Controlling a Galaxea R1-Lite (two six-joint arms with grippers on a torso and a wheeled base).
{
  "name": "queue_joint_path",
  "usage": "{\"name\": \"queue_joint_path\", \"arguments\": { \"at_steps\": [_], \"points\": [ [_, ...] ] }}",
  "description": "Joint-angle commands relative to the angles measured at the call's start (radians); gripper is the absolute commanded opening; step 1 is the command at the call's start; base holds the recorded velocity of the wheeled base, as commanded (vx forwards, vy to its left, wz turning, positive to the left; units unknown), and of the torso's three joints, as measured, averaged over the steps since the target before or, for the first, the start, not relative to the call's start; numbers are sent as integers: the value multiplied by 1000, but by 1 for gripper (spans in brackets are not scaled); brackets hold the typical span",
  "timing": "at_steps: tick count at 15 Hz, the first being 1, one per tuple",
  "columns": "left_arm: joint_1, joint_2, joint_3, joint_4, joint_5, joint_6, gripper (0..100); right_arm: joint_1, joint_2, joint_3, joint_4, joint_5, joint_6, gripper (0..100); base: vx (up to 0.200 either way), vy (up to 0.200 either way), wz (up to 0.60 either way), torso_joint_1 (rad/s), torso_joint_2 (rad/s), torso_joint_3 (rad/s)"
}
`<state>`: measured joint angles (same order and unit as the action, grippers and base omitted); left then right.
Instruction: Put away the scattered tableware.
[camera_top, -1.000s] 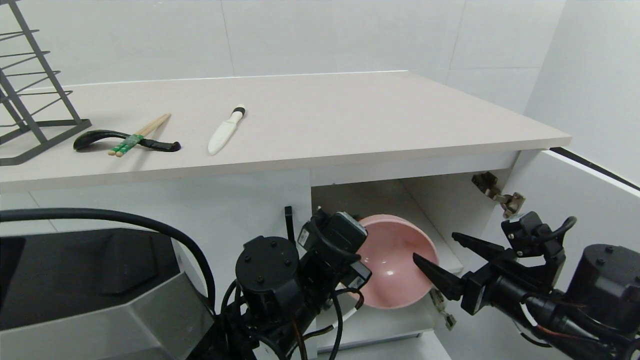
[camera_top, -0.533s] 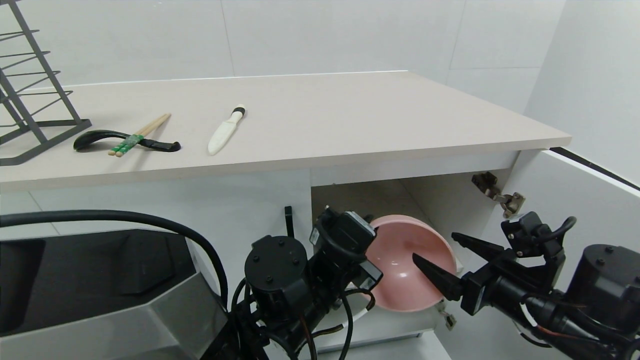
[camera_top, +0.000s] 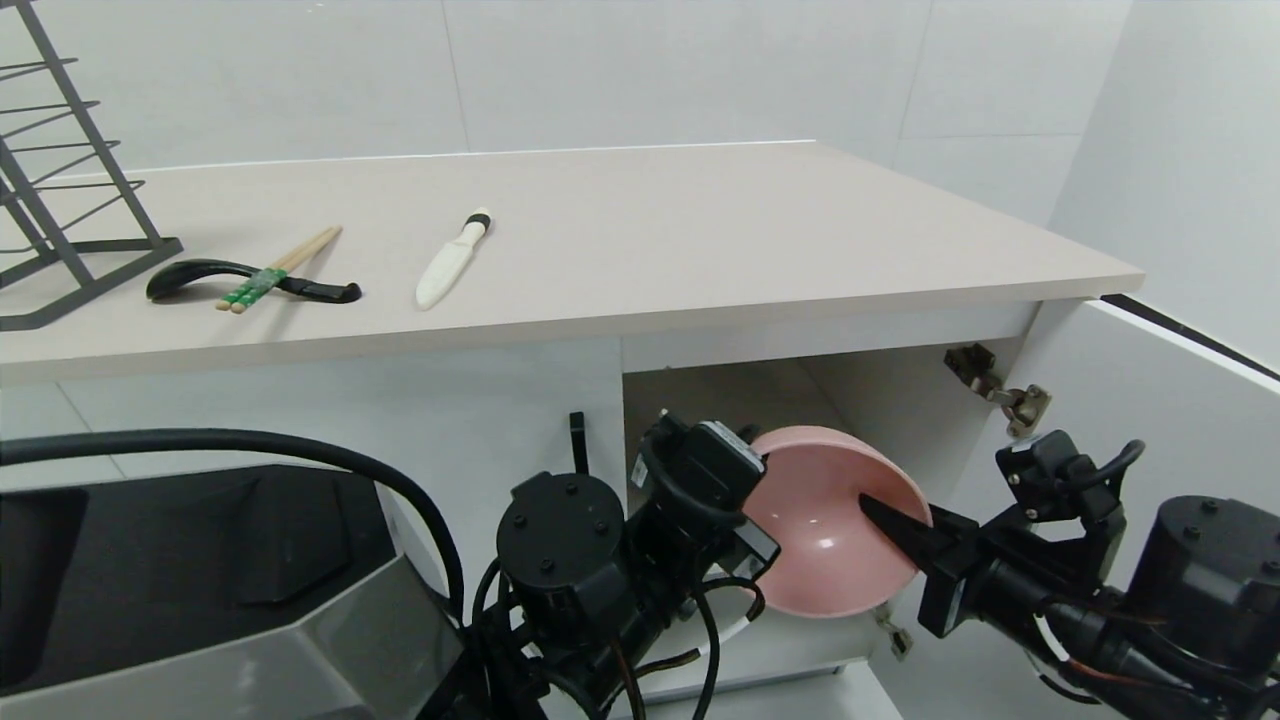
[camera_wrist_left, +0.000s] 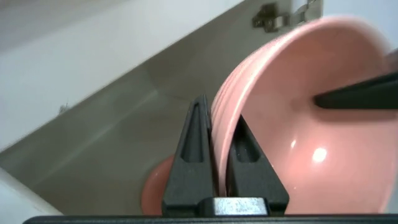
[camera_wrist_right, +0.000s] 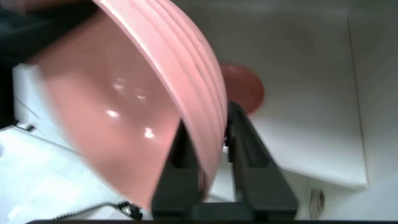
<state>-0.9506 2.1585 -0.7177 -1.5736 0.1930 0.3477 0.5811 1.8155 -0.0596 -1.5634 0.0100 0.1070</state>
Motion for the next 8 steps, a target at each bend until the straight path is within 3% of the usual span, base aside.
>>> {"name": "queue_joint_path", "arguments": {
  "at_steps": [1,3,4,8],
  "points": [
    [-7,3,0,3,-1,1,0,6,1,0,-7,21,-3,0,0,0,0,0,0,0],
    [-11,3,0,3,-1,-1,0,6,1,-2,-7,21,-4,0,0,0,0,0,0,0],
    [-11,3,0,3,-1,-1,100,6,1,-2,-7,21,-3,0,0,0,0,0,0,0],
    [-19,-2,0,3,-1,1,100,2,1,0,-7,21,-4,0,0,0,0,0,0,0]
  ]
}}
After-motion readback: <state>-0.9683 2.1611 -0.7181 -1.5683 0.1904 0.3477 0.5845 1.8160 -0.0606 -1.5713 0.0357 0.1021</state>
